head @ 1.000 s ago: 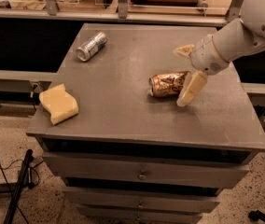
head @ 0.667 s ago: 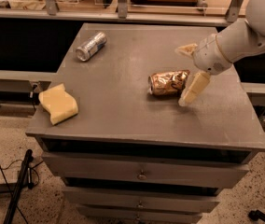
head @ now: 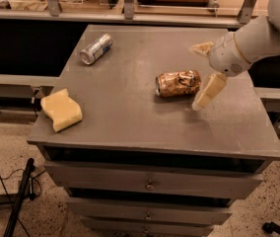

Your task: Knock orange can over

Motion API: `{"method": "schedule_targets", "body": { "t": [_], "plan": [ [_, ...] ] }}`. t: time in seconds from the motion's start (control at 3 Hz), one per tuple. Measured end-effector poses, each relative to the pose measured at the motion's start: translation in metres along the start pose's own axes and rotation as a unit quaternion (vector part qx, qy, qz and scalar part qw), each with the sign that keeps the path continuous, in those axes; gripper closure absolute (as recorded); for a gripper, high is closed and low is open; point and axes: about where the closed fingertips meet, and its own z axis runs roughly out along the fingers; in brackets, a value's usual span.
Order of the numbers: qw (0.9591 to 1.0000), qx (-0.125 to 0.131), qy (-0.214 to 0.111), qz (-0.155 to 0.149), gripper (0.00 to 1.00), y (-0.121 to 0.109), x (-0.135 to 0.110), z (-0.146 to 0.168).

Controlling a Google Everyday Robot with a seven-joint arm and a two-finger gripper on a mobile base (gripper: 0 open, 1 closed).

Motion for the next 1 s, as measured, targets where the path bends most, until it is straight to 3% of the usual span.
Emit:
{"method": "schedule_targets", "body": {
  "t": [0.33,0.67,1.0],
  "plan": [
    [0.9998,0.015,0.008,0.012,0.0,-0.003,0.008,-0.01],
    [0.9995,0.027,-0.007,0.012,0.0,-0.004,0.015,-0.02],
    [0.9989,0.021,-0.043,-0.001,0.0,0.001,0.022,-0.03]
  ]
}}
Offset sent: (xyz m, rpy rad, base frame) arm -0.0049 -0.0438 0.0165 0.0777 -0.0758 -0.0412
